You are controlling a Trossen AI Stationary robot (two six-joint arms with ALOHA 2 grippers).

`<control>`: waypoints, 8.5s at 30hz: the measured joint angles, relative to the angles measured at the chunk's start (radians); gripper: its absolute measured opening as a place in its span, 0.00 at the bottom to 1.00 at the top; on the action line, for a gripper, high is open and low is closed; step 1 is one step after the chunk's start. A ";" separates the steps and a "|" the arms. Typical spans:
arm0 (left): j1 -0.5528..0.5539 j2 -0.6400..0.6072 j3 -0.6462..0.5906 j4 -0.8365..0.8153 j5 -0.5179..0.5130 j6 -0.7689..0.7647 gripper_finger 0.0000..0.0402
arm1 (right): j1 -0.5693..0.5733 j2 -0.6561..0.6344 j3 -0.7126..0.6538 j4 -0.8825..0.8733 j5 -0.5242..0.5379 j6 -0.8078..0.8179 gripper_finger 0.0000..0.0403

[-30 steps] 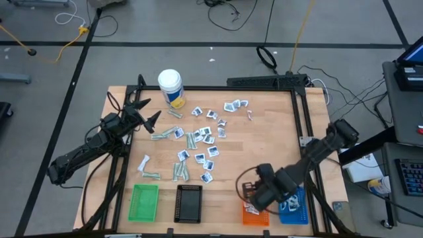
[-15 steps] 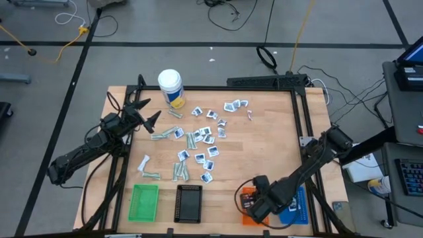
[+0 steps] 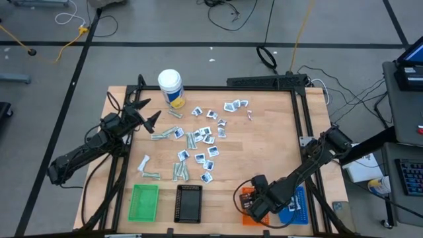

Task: Pick & Place First Aid Supplies
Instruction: Put the ointment pack into the orange bin, then put the alcohol pad into the blue bin

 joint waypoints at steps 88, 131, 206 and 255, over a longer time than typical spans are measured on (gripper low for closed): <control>0.000 0.000 0.000 0.000 0.000 0.000 0.99 | -1.269 -0.019 -0.189 0.215 -0.125 -1.406 0.37; 0.000 0.000 0.000 0.000 0.000 0.000 0.99 | -0.938 -0.329 -0.180 0.084 -0.003 -0.965 0.00; 0.000 0.000 0.000 0.000 0.000 0.000 0.99 | -0.143 -0.269 -0.181 0.326 0.170 -1.087 0.55; -0.062 0.718 0.790 -0.767 -0.014 -0.243 0.99 | -0.923 -0.608 -0.181 0.935 -0.030 -1.972 0.56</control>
